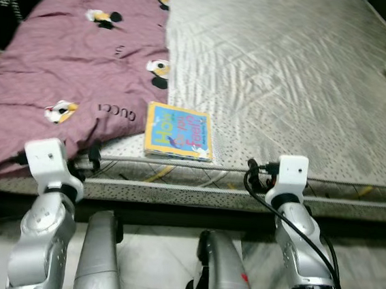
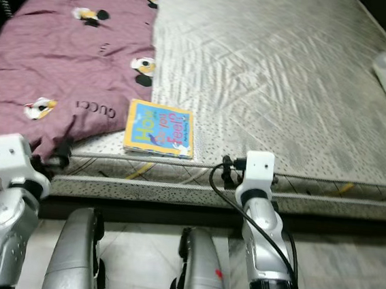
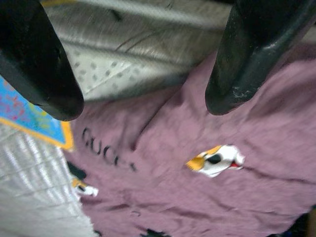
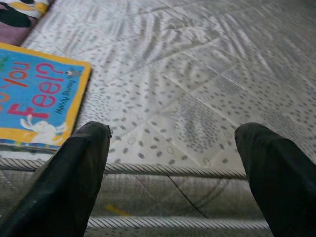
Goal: Clean up the room
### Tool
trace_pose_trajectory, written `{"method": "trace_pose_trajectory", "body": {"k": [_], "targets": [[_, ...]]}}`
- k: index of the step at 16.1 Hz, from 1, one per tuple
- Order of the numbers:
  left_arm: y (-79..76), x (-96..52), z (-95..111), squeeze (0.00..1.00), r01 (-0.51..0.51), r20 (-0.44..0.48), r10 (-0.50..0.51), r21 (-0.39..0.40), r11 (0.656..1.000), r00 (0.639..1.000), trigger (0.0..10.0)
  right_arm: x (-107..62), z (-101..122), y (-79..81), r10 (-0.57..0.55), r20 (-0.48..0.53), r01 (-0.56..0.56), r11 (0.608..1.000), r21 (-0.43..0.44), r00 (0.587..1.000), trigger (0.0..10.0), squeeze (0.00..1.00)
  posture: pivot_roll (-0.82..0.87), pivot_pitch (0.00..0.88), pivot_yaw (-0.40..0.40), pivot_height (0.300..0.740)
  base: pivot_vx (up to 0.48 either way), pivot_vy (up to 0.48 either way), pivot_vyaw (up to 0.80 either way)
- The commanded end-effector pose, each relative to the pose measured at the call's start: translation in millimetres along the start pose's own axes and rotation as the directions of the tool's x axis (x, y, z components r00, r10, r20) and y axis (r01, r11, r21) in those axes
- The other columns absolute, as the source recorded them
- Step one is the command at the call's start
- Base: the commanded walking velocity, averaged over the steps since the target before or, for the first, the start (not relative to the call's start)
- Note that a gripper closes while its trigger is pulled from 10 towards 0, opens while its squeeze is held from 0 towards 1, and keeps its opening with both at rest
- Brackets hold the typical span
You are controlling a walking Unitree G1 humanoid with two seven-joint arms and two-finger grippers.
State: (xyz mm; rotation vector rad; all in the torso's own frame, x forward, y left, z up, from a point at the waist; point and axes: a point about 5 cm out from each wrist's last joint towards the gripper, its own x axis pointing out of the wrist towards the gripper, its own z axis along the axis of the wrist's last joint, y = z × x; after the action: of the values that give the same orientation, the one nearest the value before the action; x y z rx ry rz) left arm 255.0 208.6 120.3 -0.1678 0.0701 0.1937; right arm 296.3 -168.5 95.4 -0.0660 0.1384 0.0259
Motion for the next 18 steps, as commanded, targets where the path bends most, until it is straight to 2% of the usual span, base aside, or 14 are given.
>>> {"method": "trace_pose_trajectory", "body": {"k": [1,4,13,18], "targets": [[3.7,-0.6,-5.7,0.0,-0.017,-0.026,0.016,-0.016,1.0,1.0,10.0,-2.2,-2.9,-5.6,-0.016,-0.014,0.016,1.0,-0.002,1.0,10.0,0.0,0.0,0.165,-0.12,0.553,0.262,0.0,0.0],[7.6,3.1,-5.3,0.0,-0.024,-0.023,0.024,-0.016,1.0,0.999,10.0,-2.5,-3.6,-8.2,-0.019,-0.015,0.019,1.0,-0.005,1.0,10.0,0.0,0.0,0.168,-0.121,0.553,0.355,0.0,0.0],[2.4,6.0,-9.3,0.0,-0.017,-0.044,0.015,-0.052,0.999,0.999,10.0,-3.6,-2.3,-8.9,-0.02,-0.011,0.02,1.0,-0.013,1.0,10.0,0.0,-0.02,0.168,-0.118,0.553,0.381,0.0,0.0],[-2.5,10.2,-21.8,0.0,-0.03,-0.131,0.014,-0.118,0.993,0.991,10.0,-5.0,-2.9,-11.8,-0.023,-0.014,0.023,1.0,-0.019,1.0,10.0,0.0,-0.02,0.165,-0.118,0.553,0.0,0.0,0.0]]}}
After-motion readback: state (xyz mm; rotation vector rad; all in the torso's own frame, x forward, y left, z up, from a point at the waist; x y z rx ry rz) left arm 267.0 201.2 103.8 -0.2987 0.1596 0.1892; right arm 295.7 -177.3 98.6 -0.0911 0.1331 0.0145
